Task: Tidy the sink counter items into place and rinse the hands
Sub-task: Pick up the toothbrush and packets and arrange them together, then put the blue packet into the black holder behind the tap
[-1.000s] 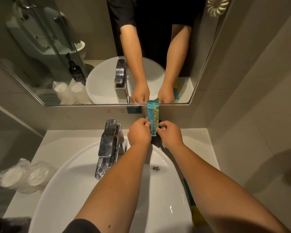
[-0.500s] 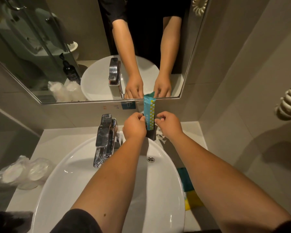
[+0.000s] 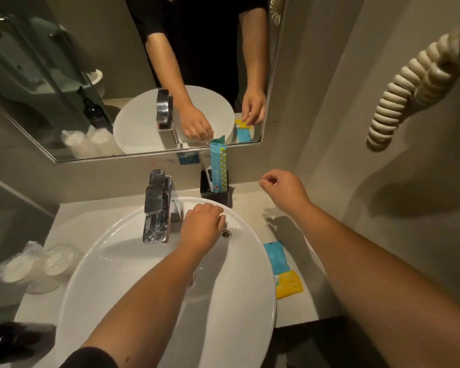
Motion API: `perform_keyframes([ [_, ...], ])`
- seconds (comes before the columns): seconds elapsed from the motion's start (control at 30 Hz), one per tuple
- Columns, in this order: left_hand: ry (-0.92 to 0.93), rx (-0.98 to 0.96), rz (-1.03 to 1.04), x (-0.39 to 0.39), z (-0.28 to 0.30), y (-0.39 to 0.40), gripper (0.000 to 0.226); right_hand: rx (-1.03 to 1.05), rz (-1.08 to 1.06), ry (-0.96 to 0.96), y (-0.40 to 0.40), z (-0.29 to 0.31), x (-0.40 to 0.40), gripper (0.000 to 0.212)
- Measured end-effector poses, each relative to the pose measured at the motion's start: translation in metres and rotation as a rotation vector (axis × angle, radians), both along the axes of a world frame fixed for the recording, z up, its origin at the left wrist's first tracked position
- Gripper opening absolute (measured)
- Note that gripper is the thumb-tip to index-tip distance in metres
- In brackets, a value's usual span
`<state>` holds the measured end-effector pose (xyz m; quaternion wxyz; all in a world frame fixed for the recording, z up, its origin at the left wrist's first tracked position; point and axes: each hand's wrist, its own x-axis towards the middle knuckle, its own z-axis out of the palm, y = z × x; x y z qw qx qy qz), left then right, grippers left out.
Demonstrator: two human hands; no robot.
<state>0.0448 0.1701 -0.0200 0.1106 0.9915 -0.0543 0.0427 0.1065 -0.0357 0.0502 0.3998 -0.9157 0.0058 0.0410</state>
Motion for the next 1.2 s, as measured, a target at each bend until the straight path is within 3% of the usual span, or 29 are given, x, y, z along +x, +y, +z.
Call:
perform_keyframes([
  [0.2,-0.12,0.083,-0.296,-0.006,-0.018,0.013,0.014,0.001,-0.121,0.09,-0.042,-0.029,-0.056,0.011],
  [0.3,-0.112,0.11,-0.377,0.003,-0.019,0.012,0.027,-0.023,-0.163,0.15,-0.054,-0.055,-0.084,0.011],
  [0.43,0.081,0.227,-0.403,0.012,-0.032,0.013,0.064,-0.194,-0.156,0.247,-0.054,-0.083,-0.108,0.02],
  [0.57,0.071,0.24,-0.416,0.014,-0.041,0.015,0.07,-0.447,-0.114,0.327,-0.042,-0.099,-0.11,0.036],
  [0.67,0.055,0.236,-0.417,0.014,-0.043,0.015,0.068,-0.499,-0.103,0.335,-0.031,-0.106,-0.105,0.036],
  [0.8,0.055,0.221,-0.415,0.013,-0.042,0.014,0.067,-0.339,-0.074,0.427,-0.028,-0.105,-0.093,0.037],
  [0.93,0.06,0.244,-0.423,0.012,-0.038,0.013,0.067,-0.011,-0.127,0.524,-0.049,-0.086,-0.085,0.014],
  [1.0,0.072,0.252,-0.422,0.013,-0.038,0.013,0.067,-0.08,-0.039,0.492,-0.064,-0.072,-0.086,0.016],
  [1.2,0.081,0.25,-0.406,0.011,-0.037,0.012,0.069,-0.541,0.5,0.556,-0.058,-0.057,-0.107,0.022],
])
